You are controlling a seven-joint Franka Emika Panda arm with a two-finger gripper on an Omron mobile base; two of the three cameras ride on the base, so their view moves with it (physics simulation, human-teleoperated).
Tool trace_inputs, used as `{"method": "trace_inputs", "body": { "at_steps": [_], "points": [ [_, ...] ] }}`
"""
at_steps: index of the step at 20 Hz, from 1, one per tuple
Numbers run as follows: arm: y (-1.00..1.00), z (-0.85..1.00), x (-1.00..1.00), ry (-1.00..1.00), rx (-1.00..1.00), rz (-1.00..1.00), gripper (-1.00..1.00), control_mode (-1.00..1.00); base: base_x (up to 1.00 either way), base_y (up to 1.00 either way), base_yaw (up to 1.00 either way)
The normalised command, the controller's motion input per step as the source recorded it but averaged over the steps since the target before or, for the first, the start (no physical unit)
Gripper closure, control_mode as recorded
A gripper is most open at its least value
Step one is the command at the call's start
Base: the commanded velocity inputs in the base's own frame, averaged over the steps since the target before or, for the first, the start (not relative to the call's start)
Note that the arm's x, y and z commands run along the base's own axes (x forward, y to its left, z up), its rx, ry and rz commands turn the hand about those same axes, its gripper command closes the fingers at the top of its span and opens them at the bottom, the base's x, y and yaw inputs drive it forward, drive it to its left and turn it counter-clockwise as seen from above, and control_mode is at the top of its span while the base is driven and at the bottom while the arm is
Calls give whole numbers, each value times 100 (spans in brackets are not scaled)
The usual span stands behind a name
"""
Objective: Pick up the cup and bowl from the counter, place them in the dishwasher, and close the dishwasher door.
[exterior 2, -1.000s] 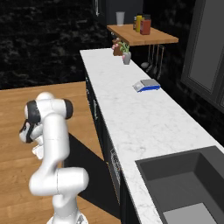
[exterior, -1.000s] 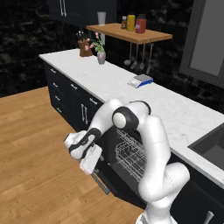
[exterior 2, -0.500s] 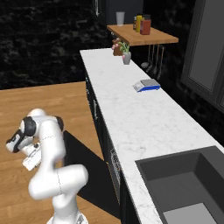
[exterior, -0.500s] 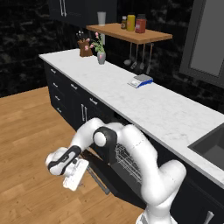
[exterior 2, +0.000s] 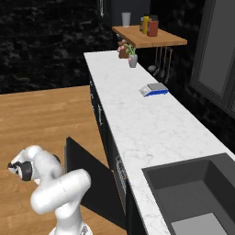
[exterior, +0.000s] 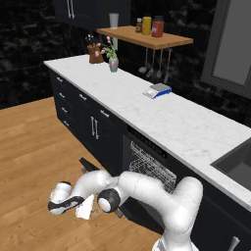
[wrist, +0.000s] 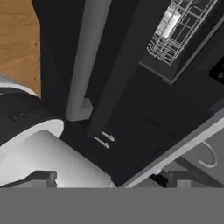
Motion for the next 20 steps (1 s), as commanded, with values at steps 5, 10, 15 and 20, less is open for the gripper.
{"method": "trace_inputs", "body": {
  "at_steps": [5,10,15,20],
  "points": [
    [-51,-32,59,1,-22,13,-100,-100,0,0,0],
    [-74,-43,38,13,-21,21,-100,-100,0,0,0],
    [-40,-75,48,26,-25,18,-100,-100,0,0,0],
    [4,-63,55,16,-23,5,-100,-100,0,0,0]
  ]
}}
